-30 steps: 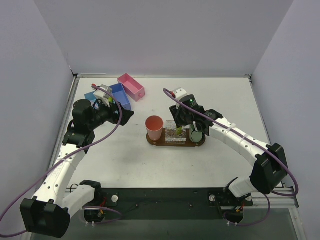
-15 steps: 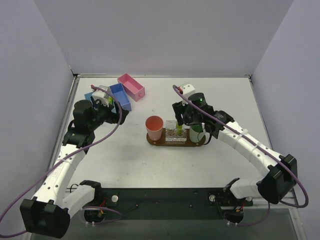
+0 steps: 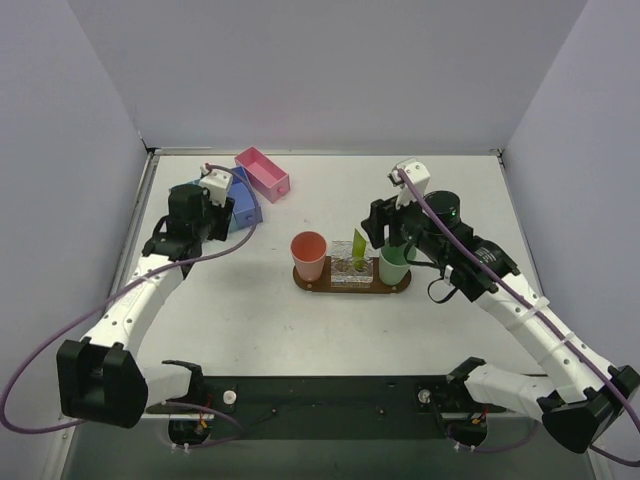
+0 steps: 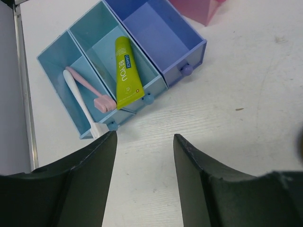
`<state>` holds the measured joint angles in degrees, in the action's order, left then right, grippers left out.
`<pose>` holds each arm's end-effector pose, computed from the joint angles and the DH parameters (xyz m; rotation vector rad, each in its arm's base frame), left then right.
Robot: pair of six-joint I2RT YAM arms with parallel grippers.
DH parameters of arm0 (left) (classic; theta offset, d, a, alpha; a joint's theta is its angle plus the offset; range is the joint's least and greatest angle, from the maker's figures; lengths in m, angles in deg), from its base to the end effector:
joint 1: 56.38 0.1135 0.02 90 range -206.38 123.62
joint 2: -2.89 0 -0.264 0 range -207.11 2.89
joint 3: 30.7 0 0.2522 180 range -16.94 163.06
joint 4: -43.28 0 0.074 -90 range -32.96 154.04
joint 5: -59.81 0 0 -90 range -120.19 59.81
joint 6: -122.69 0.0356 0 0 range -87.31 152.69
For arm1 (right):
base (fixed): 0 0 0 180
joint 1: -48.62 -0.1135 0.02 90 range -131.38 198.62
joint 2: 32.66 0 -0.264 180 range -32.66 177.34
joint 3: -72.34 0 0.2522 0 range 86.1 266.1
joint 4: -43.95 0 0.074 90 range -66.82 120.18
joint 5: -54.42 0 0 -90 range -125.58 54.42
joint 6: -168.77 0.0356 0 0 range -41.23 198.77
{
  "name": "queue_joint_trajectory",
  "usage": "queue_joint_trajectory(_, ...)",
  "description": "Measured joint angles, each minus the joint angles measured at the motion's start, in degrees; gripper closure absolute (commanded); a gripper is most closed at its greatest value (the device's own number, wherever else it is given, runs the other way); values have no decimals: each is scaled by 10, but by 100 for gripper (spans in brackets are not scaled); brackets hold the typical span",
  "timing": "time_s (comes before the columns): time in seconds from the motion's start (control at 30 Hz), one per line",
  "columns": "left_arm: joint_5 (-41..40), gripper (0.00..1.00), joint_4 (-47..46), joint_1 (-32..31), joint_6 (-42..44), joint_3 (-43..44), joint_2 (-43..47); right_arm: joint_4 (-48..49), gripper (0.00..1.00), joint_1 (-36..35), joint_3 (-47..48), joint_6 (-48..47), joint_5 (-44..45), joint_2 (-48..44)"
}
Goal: Prepare toiletry sets of a toothbrush and toothpaste on the tray
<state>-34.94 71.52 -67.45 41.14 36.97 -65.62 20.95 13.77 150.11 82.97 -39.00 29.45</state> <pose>0.2667 -0.0492 0.3022 0.3021 2.0549 0.0582 0.2023 0.1434 0.4009 -0.5009 1.6561 0.5571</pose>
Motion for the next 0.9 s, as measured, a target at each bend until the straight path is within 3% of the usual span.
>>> queue_joint_trajectory(0.47, -16, 41, 5, 28, 129, 33, -135, 23, 39, 23, -59, 30, -44, -68)
queue_joint_trajectory(0.9, -2, 41, 4, 40, 190, 83, -213, 26, 39, 33, -66, 33, -47, -92)
